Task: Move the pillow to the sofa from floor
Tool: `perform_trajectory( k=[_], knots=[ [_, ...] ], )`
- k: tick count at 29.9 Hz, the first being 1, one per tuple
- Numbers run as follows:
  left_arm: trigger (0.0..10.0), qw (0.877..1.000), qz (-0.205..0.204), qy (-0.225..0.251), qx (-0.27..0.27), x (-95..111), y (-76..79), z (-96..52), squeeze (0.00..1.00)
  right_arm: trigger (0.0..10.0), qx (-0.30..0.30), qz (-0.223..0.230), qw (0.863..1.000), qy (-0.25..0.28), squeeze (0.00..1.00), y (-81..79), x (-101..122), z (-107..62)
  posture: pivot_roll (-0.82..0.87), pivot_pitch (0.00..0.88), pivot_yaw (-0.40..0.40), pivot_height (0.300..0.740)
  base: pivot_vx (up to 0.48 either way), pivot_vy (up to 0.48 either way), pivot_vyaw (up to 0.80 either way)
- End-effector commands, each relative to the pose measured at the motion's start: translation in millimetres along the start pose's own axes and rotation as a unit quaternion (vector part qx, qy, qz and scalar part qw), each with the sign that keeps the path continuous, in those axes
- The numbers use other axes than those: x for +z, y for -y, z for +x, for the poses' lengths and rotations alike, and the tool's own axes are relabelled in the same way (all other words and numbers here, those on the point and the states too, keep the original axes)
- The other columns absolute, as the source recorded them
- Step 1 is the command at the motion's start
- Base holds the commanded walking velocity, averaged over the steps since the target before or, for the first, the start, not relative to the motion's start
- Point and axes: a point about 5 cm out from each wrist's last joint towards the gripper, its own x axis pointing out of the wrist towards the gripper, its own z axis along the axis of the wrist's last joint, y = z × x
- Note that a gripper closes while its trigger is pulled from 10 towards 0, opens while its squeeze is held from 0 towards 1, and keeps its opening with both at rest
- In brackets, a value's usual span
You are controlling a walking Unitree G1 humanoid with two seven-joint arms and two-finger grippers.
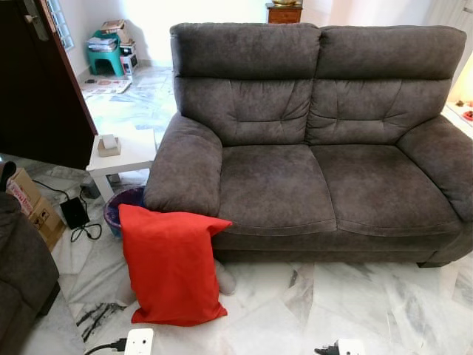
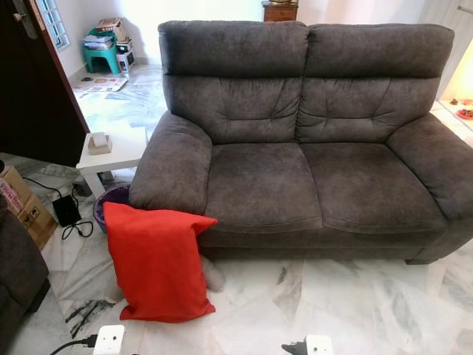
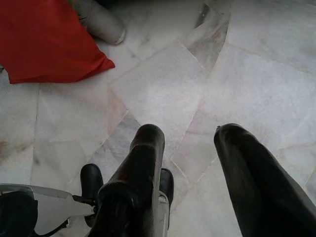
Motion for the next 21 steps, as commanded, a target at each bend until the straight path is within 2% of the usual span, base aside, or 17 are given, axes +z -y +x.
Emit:
perform_trajectory(
  k=[1, 9, 21],
  knots=[
    [10.0, 0.997, 0.027, -0.020, 0.072, -12.1, -77.1, -15.1, 0.00, 10.0, 0.052, 0.122, 0.991, -0.022, 0.00, -32.9, 11.6, 8.8, 0.15, 0.000, 0.009, 0.740, 0.000, 0.000, 0.00],
    [10.0, 0.997, 0.032, -0.015, 0.069, -7.4, -77.8, -14.0, 0.00, 10.0, 0.052, 0.120, 0.991, -0.023, 0.00, -33.7, 13.7, 9.5, 0.13, 0.000, 0.008, 0.740, 0.000, 0.000, 0.00],
    [10.0, 0.997, 0.037, -0.025, 0.063, -14.5, -74.4, -15.1, 0.00, 10.0, 0.051, 0.114, 0.992, -0.022, 0.00, -32.9, 12.5, 9.1, 0.11, 0.000, 0.008, 0.740, 0.000, 0.000, 0.00]
  ],
)
